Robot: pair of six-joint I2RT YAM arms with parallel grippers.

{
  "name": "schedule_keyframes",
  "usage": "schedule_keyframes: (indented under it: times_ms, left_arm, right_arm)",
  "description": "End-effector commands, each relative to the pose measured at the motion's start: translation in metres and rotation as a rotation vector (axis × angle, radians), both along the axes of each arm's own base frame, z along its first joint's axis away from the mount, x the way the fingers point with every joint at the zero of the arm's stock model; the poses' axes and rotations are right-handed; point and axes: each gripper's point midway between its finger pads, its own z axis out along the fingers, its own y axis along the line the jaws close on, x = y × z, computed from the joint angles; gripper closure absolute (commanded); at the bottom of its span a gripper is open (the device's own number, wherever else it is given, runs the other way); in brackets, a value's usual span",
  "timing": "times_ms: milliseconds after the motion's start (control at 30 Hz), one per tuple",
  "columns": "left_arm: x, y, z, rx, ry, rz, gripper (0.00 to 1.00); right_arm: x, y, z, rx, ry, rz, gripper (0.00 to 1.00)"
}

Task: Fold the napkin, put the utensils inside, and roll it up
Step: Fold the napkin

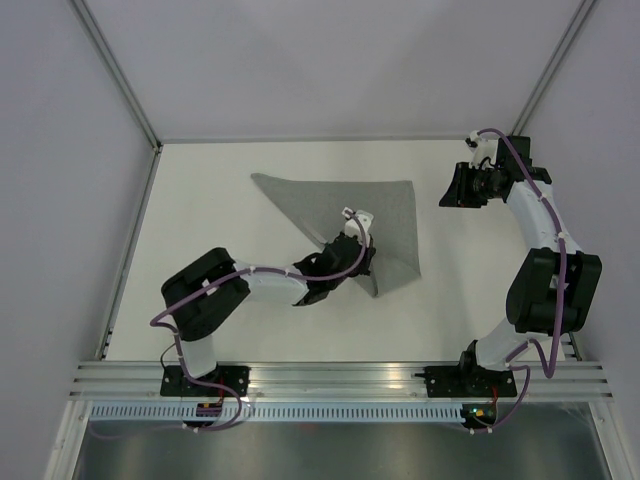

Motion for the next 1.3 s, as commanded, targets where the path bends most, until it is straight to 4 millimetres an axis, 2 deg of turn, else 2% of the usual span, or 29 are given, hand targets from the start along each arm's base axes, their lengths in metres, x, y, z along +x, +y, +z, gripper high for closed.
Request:
schedule_keyframes:
  times_ms: [0, 233, 533, 833, 1267]
  left_arm:
    - [0.013, 0.019, 0.01, -0.138, 0.121, 0.084, 0.98]
    - [0.059, 0.072, 0.002, -0.15, 0.174, 0.226, 0.98]
    - [0.086, 0.108, -0.003, -0.138, 0.176, 0.319, 0.98]
    - [0.109, 0.139, -0.001, -0.147, 0.18, 0.392, 0.98]
    - [0.132, 0.163, 0.0, -0.163, 0.194, 0.435, 0.98]
  right_arm:
    - [0.002, 0.003, 0.01, 0.02, -0.041, 0.018, 0.66]
    - [0.002, 0.004, 0.01, 0.026, -0.039, 0.02, 0.66]
    - [0.003, 0.003, 0.009, 0.008, -0.044, 0.016, 0.66]
    - [0.004, 0.007, 0.006, -0.004, -0.041, 0.023, 0.66]
    - [0.005, 0.016, 0.0, -0.036, -0.035, 0.039, 0.66]
